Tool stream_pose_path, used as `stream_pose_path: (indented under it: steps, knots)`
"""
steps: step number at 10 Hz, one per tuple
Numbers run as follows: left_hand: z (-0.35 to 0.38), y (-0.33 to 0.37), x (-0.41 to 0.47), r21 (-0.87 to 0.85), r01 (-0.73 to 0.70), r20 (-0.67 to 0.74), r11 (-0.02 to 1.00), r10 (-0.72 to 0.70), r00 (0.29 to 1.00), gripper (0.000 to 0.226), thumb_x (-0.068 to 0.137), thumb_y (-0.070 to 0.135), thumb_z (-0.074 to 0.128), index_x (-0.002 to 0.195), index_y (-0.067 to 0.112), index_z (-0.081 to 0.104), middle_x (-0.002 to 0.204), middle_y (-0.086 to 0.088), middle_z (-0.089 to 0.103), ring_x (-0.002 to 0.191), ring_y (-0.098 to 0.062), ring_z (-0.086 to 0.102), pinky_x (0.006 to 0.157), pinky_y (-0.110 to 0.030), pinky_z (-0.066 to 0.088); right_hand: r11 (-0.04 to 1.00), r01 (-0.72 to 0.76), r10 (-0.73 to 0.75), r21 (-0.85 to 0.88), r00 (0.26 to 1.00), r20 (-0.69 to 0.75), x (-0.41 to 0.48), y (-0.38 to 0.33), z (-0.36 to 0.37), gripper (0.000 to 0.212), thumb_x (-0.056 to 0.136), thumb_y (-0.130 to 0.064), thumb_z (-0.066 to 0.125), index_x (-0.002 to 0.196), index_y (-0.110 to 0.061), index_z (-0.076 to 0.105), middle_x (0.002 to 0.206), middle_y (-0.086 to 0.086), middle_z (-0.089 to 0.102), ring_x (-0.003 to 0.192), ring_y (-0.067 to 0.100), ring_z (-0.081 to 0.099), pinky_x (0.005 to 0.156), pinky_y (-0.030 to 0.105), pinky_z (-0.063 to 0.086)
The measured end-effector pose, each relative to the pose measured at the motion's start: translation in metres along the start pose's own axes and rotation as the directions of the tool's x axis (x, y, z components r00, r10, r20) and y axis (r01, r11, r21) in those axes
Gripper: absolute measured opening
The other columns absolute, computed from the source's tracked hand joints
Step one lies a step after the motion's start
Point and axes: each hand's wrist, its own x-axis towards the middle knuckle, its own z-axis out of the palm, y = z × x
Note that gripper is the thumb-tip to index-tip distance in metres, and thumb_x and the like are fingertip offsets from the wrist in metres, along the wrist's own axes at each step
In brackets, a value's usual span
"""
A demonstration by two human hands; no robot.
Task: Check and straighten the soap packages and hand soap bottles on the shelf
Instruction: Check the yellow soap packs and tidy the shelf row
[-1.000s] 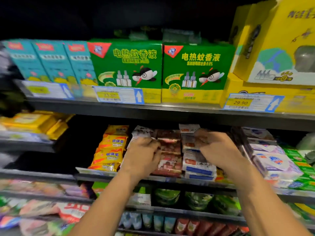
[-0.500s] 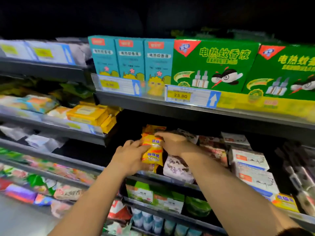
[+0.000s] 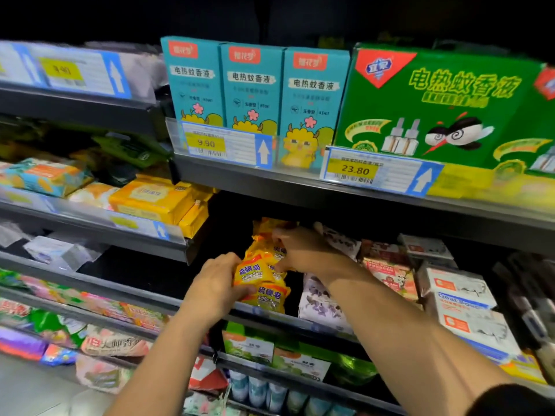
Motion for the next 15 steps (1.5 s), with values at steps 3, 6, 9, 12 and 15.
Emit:
stream_pose_path:
  steps: [3,6,9,12,15]
  knots:
    - [-0.004,0.007,0.0,-0.007,-0.002,-0.045,1.0,0.002,0.999,0.042,0.076,0.047,0.079,0.103,0.031,0.052,0.095,0.013,0.05,0.099,-0.017,0.051,0.086,-0.043,0.046,0.999,-0.035,0.03,-0.032,0.989,-0.142,-0.029,0.013,-0.039,0.049,0.092,-0.032,0.067,0.136,-0.027,0.047,0.133,0.003,0.059,0.117,0.026,0.059,0.089,0.029,0.044]
    - [0.002,0.13,0.017,-0.068,-0.206,-0.159,0.976,0.193,0.968,0.064,0.076,0.054,0.076,0.121,0.011,0.061,0.1,-0.013,0.071,0.097,-0.032,0.065,0.08,-0.037,0.05,0.947,-0.304,0.295,-0.106,0.951,-0.09,-0.14,0.126,-0.063,0.053,0.087,-0.06,0.06,0.125,-0.023,0.056,0.122,0.002,0.062,0.097,0.019,0.065,0.079,0.037,0.054]
    - [0.069,0.287,0.032,-0.278,-0.288,-0.007,0.916,0.298,0.955,0.068,0.082,0.059,0.07,0.138,0.024,0.054,0.145,-0.004,0.052,0.133,-0.027,0.047,0.101,-0.03,0.035,0.774,-0.614,0.591,-0.156,0.788,-0.172,-0.285,0.197,-0.105,0.032,0.101,-0.042,0.05,0.094,-0.013,0.061,0.119,0.017,0.065,0.112,0.034,0.059,0.076,0.034,0.041]
    - [0.148,0.403,0.047,-0.242,-0.515,0.491,0.822,0.562,0.666,0.02,0.092,0.006,0.066,0.11,-0.003,0.063,0.088,-0.001,0.058,0.073,0.0,0.052,0.057,-0.006,0.037,0.811,-0.584,0.572,-0.027,0.802,-0.169,-0.316,0.224,-0.037,0.033,0.096,-0.021,0.049,0.129,-0.017,0.047,0.127,0.017,0.051,0.111,0.038,0.056,0.081,0.037,0.046]
    - [0.187,0.407,0.064,0.123,-0.717,0.584,0.686,0.534,0.611,0.033,0.077,0.037,0.08,0.092,0.01,0.068,0.092,-0.01,0.066,0.076,-0.025,0.059,0.062,-0.032,0.043,0.796,-0.559,0.604,0.234,0.763,-0.231,-0.304,0.247,0.009,0.026,0.093,-0.033,0.048,0.096,-0.017,0.069,0.091,0.007,0.068,0.086,0.03,0.063,0.076,0.044,0.051]
